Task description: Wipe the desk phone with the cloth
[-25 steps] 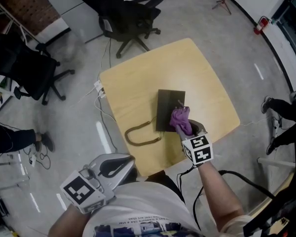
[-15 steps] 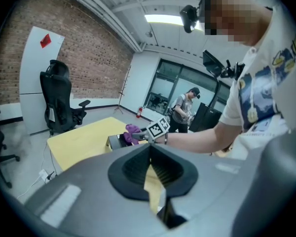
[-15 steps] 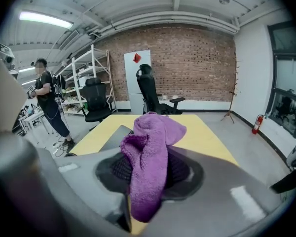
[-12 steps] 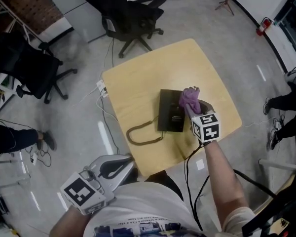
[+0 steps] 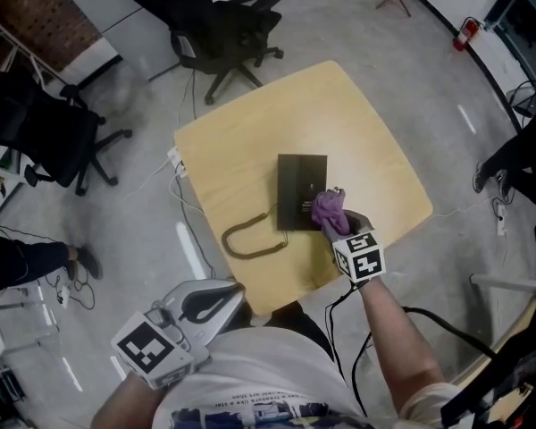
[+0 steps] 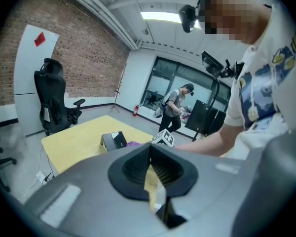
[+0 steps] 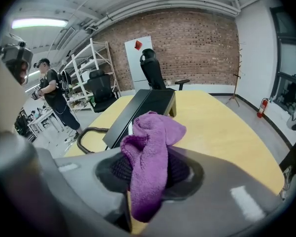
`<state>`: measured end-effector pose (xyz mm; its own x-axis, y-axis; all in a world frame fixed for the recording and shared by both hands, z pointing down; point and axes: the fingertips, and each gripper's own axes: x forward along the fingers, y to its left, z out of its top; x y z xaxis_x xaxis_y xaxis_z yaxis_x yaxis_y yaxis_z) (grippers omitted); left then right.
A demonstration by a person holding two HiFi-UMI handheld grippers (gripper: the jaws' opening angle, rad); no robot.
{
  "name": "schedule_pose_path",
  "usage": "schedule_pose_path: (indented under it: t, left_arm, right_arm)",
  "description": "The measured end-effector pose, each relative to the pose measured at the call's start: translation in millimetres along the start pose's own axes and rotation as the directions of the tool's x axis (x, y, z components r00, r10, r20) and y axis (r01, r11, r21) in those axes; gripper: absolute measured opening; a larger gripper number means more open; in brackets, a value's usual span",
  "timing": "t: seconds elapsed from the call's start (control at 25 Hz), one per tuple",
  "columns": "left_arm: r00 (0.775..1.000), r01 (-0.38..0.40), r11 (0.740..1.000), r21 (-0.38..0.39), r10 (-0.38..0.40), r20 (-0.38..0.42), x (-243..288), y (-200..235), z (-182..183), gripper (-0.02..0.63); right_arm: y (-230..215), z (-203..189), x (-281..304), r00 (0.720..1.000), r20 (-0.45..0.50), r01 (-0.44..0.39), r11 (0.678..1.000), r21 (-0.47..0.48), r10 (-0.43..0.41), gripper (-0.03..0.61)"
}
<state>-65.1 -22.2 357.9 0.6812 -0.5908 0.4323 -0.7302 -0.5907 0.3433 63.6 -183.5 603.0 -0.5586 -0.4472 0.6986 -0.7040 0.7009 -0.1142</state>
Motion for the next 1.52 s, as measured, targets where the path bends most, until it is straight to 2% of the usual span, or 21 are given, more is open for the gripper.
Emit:
schedule_pose_path:
  t: [0.28, 0.48, 0.6, 0.8, 1.0, 1.24, 1.52]
  left_arm:
    - [1.000, 0.024, 0.999, 0.022, -0.025, 0.013, 5, -3, 6, 0.003]
    - [1.000, 0.025, 0.999, 0.024, -0.025, 0.016, 9, -2, 7, 0.003]
    - [1.000, 0.019, 1.000, 0.017, -0.020, 0.020, 10, 2, 9, 0.003]
    - [1.000, 0.010, 1.000, 0.006, -0.011, 0.027, 15, 8, 12, 0.003]
    - [0.999, -0.005, 1.000, -0.021, 0.006, 0.031, 18, 9, 14, 0.003]
    - [0.999, -0.045, 0.997, -0.056, 0.047, 0.026, 10, 18, 17, 0.003]
    - [0.995, -0.093, 0.990, -0.108, 0.096, 0.023, 6, 27, 16, 0.003]
  right_arm:
    - [25, -38, -8, 0.997, -0.067, -0.037, 0.999, 0.007, 0.038, 0.124]
    - [24, -35, -16, 0.996, -0.066, -0.057, 0.998, 0.004, 0.057, 0.124]
    - [17, -7, -31, 0.998, -0.017, -0.061, 0.998, -0.010, 0.061, 0.124]
    - [-15, 65, -49, 0.993, 0.101, -0.054, 0.997, -0.053, 0.059, 0.124]
    - [-38, 127, -43, 0.977, 0.167, -0.114, 0.986, -0.124, 0.134, 0.124]
    - [-45, 185, -20, 0.950, 0.145, -0.240, 0.941, -0.238, 0.278, 0.124]
    - [-29, 207, 24, 0.885, 0.019, -0.435, 0.840, -0.325, 0.465, 0.124]
